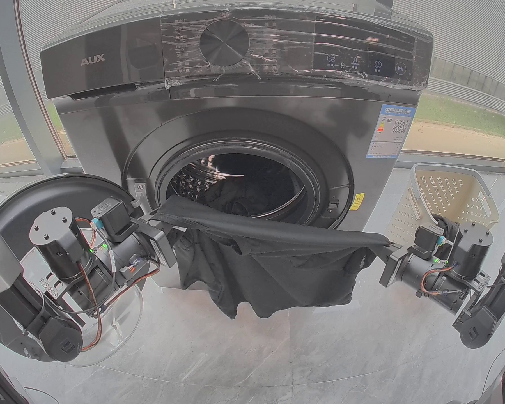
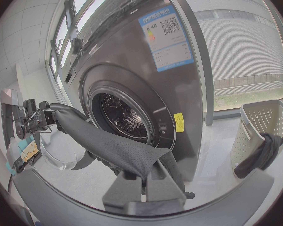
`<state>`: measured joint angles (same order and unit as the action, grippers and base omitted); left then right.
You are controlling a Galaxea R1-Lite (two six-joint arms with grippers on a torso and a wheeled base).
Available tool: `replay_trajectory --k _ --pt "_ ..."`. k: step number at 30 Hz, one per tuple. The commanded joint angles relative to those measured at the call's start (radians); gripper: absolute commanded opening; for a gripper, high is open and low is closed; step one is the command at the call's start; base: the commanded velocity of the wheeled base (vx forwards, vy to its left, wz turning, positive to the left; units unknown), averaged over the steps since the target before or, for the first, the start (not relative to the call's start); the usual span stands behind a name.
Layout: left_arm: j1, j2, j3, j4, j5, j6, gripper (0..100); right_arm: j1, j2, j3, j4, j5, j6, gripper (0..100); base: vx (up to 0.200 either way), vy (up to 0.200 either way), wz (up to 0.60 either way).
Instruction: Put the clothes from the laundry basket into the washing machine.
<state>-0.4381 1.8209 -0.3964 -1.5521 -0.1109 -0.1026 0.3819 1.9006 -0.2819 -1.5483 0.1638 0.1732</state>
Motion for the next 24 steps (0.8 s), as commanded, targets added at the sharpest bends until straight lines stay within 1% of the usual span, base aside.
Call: replay_trajectory --k 1,3,6,7,11,13,15,16,18,23,24 --pt "0.012 -0.012 0.007 0.0 -0.003 -0.002 0 0.002 -0.029 -0.02 -0.001 -0.003 0.0 0 0.0 0.0 0.0" --pt "0.016 -0.009 0.014 0.0 -0.003 0.004 0 0.005 -0.023 -0.039 -0.001 -0.012 0.002 0 0.0 0.0 0.0" --pt "0.022 -0.021 0.017 -0.002 -0.001 0.009 0 0.006 -0.022 -0.066 0.001 -0.056 0.008 0 0.0 0.0 0.0" --pt "0.025 -0.037 0.014 0.0 -0.001 0.011 0 0.005 -0.02 -0.077 0.001 -0.073 0.017 0 0.0 0.0 0.0" --pt "0.027 -0.055 0.014 0.0 -0.003 0.009 0 0.005 -0.008 -0.095 -0.001 -0.098 0.032 0 0.0 0.0 0.0" --pt "0.029 -0.054 0.016 0.0 0.0 0.011 0 0.005 -0.008 -0.109 -0.001 -0.118 0.035 0 0.0 0.0 0.0" --pt "0.029 -0.052 0.016 0.0 0.0 0.015 0 0.005 -0.009 -0.114 -0.001 -0.125 0.035 0 0.0 0.0 0.0" --pt "0.038 -0.054 0.017 0.0 0.0 0.026 0 0.005 -0.008 -0.12 0.001 -0.135 0.037 0 0.0 0.0 0.0" --pt "0.052 -0.058 0.014 0.0 -0.001 0.034 0 0.006 -0.008 -0.134 -0.001 -0.148 0.035 0 0.0 0.0 0.0" --pt "0.052 -0.077 0.011 0.0 0.0 0.038 0 0.02 -0.008 -0.157 0.001 -0.191 0.032 0 0.0 0.0 0.0" --pt "0.055 -0.078 0.004 0.0 0.0 0.046 0 0.023 -0.008 -0.166 0.001 -0.201 0.029 0 0.0 0.0 0.0"
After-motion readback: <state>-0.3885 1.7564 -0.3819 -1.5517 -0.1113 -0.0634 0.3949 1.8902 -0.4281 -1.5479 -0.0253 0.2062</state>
